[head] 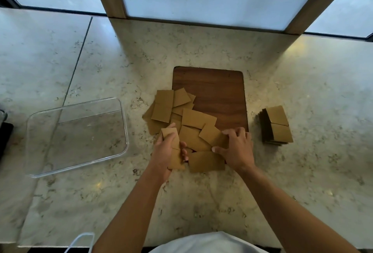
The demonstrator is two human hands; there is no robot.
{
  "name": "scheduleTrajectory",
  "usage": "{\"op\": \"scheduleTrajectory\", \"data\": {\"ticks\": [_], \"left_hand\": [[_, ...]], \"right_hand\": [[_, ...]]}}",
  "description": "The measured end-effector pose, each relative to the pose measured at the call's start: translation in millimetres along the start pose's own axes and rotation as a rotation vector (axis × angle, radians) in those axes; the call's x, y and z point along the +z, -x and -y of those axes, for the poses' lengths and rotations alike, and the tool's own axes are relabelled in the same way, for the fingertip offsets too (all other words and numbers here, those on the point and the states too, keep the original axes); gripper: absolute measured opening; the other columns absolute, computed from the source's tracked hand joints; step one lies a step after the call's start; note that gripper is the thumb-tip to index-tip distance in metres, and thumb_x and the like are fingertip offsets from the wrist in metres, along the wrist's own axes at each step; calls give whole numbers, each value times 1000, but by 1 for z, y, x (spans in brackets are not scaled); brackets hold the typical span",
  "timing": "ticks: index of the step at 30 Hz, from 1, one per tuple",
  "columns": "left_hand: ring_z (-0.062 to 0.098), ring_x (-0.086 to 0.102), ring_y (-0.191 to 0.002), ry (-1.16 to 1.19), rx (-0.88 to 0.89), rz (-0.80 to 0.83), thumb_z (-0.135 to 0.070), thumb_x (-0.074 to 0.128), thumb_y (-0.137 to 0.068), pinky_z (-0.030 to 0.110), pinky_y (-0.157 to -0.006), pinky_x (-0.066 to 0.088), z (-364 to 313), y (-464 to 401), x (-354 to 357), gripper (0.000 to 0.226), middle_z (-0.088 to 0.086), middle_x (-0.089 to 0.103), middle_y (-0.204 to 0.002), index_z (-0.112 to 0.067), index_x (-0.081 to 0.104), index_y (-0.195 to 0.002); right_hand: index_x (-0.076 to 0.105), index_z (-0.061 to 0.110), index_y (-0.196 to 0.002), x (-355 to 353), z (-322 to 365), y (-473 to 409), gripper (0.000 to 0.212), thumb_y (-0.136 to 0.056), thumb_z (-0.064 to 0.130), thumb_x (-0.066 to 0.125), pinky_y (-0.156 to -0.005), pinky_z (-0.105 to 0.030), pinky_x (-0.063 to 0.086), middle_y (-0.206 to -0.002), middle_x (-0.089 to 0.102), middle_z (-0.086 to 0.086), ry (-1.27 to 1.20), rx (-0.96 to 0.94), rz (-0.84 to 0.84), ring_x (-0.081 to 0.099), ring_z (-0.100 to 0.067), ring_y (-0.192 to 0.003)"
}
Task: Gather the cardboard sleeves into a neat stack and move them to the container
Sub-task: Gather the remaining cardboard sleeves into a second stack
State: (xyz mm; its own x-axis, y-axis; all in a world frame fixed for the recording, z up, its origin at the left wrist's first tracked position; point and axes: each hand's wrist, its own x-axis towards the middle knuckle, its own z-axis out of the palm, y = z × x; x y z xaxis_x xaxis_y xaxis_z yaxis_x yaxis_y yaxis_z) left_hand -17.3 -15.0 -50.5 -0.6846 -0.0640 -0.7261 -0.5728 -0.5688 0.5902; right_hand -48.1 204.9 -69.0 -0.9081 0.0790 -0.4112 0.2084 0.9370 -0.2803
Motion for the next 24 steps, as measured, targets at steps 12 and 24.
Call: {"op": "scheduleTrajectory", "data": {"ticks": [12,24], "left_hand": [[18,79,-76,-394,113,-60,-31,76,-95,27,-57,62,7,-9,21,10,1,82,-82,-21,74,-96],[29,67,-64,66,75,-70,6,48,-95,37,-50,53,-16,-39,-4,59,16,69,-84,-20,54,-147]], "right_hand": [[75,18,-91,-3,64,11,17,-99,29,65,-57,-19,57,-78,78,3,-928,99,216,75,-11,-70],[64,34,-99,-21,57,-87,20,-86,38,79,-85,-29,49,-115,60,6,-154,-168,-11,60,-14,-103]]}}
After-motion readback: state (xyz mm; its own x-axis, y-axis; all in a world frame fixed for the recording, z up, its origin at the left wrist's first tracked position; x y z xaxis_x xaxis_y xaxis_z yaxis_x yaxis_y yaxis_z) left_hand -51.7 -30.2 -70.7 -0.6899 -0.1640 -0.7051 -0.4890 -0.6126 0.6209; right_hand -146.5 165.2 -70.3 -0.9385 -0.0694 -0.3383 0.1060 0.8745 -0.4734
